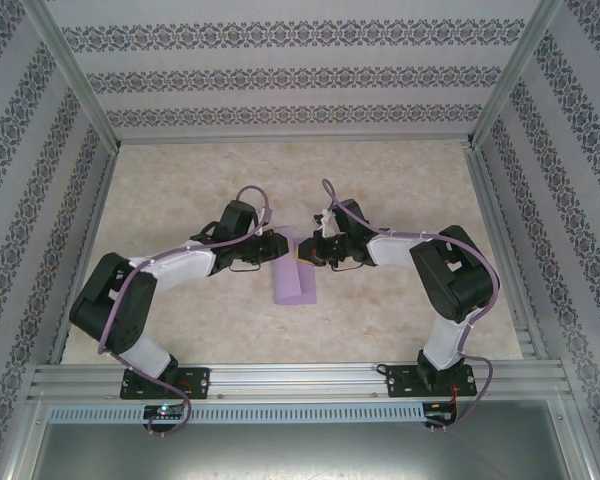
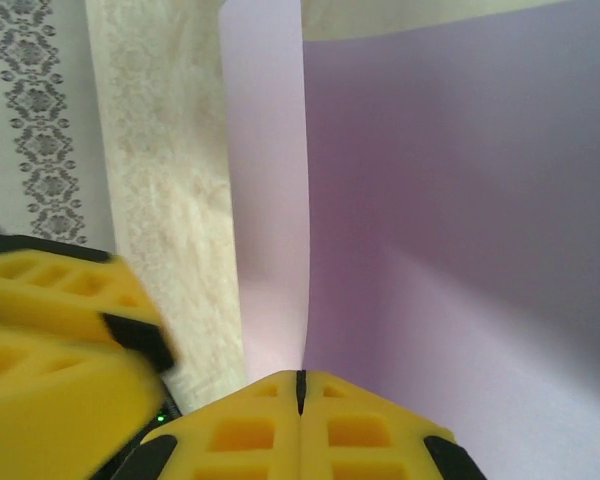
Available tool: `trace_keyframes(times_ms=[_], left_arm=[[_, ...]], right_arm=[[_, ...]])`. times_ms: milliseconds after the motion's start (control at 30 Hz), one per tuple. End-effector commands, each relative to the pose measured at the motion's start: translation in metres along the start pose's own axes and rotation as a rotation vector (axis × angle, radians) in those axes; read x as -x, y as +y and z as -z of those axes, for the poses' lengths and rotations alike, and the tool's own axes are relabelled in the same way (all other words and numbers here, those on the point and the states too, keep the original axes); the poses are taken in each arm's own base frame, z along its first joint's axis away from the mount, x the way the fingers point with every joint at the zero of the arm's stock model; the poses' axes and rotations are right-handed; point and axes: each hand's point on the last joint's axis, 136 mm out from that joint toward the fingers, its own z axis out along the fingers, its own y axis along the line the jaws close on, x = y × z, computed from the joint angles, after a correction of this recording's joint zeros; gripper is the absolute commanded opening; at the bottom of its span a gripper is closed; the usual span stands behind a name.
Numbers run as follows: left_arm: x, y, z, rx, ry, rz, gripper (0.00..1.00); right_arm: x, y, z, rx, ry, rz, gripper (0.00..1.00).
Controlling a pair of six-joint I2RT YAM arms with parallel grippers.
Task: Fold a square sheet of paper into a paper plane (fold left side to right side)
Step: First fold in half a square sheet of paper at the center of the table.
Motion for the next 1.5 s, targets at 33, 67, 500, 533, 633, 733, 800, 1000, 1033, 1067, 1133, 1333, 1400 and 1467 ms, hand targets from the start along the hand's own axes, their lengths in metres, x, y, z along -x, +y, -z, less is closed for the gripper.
trace_keyframes(times_ms=[33,67,500,533,633,733,800,1000,1033,1067,1133,1333,1400,1467], left_arm=[[0.003,0.003,0.025,0.103,-0.065,-0.048,0.43],[0.002,0.008,0.028,0.132,-0.071,-0.049,0.47],[-0.024,0.029,-0.01,0.238,0.059,0.014,0.57],[-0.026,0.03,-0.014,0.244,0.069,0.015,0.58],[-0.029,0.038,-0.02,0.29,0.079,0.032,0.58],[-0.033,0.045,-0.025,0.327,0.086,0.044,0.57],[-0.035,0.047,-0.028,0.342,0.095,0.042,0.56],[-0.043,0.057,-0.037,0.391,0.13,0.04,0.51],[-0.045,0.059,-0.039,0.396,0.137,0.04,0.51],[-0.046,0.059,-0.04,0.397,0.141,0.04,0.51],[-0.048,0.06,-0.042,0.402,0.147,0.037,0.51],[-0.05,0.062,-0.045,0.422,0.16,0.026,0.51],[-0.052,0.064,-0.045,0.434,0.168,0.021,0.51],[-0.052,0.064,-0.045,0.441,0.173,0.017,0.51]], right_arm=[[0.002,-0.012,0.012,-0.068,-0.036,0.015,0.0],[0.002,-0.016,0.015,-0.084,-0.044,0.012,0.0],[-0.002,-0.045,0.028,-0.248,-0.052,0.018,0.0],[-0.002,-0.046,0.028,-0.249,-0.052,0.017,0.0],[-0.002,-0.046,0.027,-0.251,-0.053,0.02,0.0],[-0.003,-0.047,0.027,-0.254,-0.052,0.021,0.0],[-0.003,-0.048,0.027,-0.255,-0.05,0.021,0.0],[-0.003,-0.048,0.029,-0.262,-0.06,0.034,0.01],[-0.002,-0.048,0.031,-0.262,-0.063,0.038,0.05],[-0.001,-0.047,0.033,-0.266,-0.07,0.042,0.08],[0.0,-0.049,0.04,-0.29,-0.089,0.05,0.18],[0.008,-0.056,0.073,-0.37,-0.188,0.074,0.36],[0.01,-0.058,0.085,-0.384,-0.224,0.075,0.39],[0.011,-0.059,0.094,-0.392,-0.25,0.079,0.42]])
